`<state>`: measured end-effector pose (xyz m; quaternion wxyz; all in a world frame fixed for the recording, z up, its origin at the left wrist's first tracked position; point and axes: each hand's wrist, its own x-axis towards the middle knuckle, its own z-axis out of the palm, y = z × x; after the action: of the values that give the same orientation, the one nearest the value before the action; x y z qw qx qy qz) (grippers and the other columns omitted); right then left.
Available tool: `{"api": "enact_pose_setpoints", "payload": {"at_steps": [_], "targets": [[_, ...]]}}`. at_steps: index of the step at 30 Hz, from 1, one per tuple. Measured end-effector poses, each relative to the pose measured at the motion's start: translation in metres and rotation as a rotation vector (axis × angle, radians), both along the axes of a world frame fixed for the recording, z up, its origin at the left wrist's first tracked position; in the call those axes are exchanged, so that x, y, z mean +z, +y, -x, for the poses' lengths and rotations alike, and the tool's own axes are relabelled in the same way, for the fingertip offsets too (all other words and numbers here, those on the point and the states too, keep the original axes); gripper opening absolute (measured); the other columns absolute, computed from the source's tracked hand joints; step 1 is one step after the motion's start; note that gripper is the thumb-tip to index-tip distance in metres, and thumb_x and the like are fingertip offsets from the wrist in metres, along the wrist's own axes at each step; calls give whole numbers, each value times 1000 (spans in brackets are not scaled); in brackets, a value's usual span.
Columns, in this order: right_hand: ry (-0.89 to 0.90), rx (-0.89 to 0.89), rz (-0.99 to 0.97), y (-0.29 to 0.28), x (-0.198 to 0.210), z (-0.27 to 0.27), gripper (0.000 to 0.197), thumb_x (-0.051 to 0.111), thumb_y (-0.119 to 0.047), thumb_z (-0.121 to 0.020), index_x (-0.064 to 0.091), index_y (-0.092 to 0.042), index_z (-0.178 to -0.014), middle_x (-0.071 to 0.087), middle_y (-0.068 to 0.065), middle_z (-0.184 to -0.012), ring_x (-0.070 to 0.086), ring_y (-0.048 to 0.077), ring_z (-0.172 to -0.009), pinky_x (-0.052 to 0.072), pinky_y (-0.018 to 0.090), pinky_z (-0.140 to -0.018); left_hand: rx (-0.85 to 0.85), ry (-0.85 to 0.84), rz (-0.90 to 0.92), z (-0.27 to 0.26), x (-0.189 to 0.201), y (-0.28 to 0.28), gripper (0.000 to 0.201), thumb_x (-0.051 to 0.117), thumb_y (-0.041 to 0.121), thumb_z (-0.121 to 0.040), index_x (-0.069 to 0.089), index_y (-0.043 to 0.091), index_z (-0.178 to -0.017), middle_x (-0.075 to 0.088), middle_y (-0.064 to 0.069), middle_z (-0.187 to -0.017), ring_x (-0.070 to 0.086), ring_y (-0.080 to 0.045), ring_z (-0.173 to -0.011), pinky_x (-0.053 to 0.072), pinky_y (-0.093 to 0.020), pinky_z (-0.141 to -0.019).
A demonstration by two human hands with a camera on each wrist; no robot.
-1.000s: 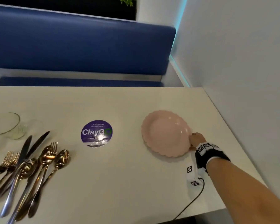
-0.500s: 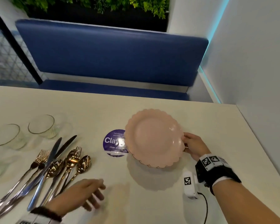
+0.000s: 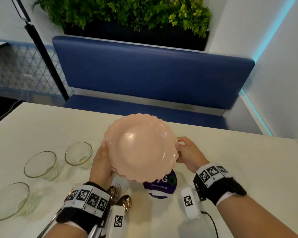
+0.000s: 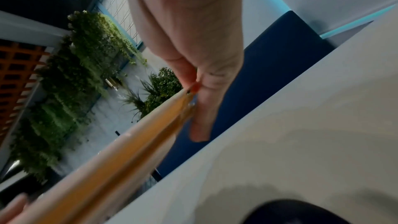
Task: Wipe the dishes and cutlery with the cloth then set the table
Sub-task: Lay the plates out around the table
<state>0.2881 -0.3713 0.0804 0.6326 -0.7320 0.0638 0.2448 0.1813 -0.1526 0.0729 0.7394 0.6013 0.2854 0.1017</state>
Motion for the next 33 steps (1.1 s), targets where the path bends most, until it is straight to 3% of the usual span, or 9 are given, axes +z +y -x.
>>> {"api": "enact_pose_setpoints", "payload": {"at_steps": [4,9,15,16,18,20,24,29,33], "targets": [[-30,-137,12,9,0,-46,27,42,-7,-94,52,-12,-118,59,8,-91,54,18,-70,47,32,-59,189,-8,-162,-19,11,31,41,28,38,-101,49,17,-129,56,-1,-116,52,-18,-103,43,-24,-77],[37,-415,-9,13,-38,-85,41,36,-4,-97,39,3,-137,56,7,-102,58,10,-65,48,17,-47,495,25,-166,-39,13,90,42,28,37,-100,50,16,-130,55,-2,-119,54,-22,-109,47,-38,-95],[56,-206,504,59,-81,-68,36,51,-25,-93,56,-4,-122,60,13,-122,56,29,-113,42,29,-92,642,60,-144,-53,19,113,45,24,34,-101,46,14,-134,53,-5,-132,53,-22,-116,48,-30,-89],[99,-215,421,70,-85,-69,34,50,-23,-94,55,-5,-123,59,13,-121,57,29,-108,45,27,-90,635,59,-135,-54,20,112,45,24,34,-101,45,14,-136,52,-5,-134,52,-22,-118,47,-30,-89],[178,-256,146,87,-91,-73,22,43,-7,-95,57,-7,-111,58,12,-102,57,25,-79,54,21,-58,609,49,-119,-56,22,109,45,24,34,-101,43,16,-138,51,-6,-136,52,-23,-119,48,-33,-90],[222,-396,23,100,-93,-72,23,35,8,-91,56,-2,-93,51,12,-74,44,21,-56,36,16,-28,566,38,-98,-59,21,106,45,24,34,-101,42,17,-138,51,-7,-136,52,-26,-119,49,-35,-91],[182,-355,112,115,-98,-73,26,35,4,-85,56,-4,-96,54,14,-78,42,18,-53,32,16,-33,508,30,-70,-62,13,98,45,26,36,-100,44,17,-136,53,-8,-134,53,-29,-119,46,-40,-95],[195,-189,378,106,-138,-85,16,47,-14,-86,47,-23,-74,59,14,-92,50,26,-71,45,30,-70,485,-24,-32,-68,8,78,41,30,40,-100,45,25,-135,55,-2,-130,55,-27,-117,47,-47,-100],[234,-231,95,94,-114,-81,24,39,1,-94,57,-10,-104,50,6,-69,47,18,-56,49,31,-60,416,-26,10,-71,5,53,38,31,39,-100,46,26,-132,56,1,-120,55,-26,-116,46,-48,-100]]}}
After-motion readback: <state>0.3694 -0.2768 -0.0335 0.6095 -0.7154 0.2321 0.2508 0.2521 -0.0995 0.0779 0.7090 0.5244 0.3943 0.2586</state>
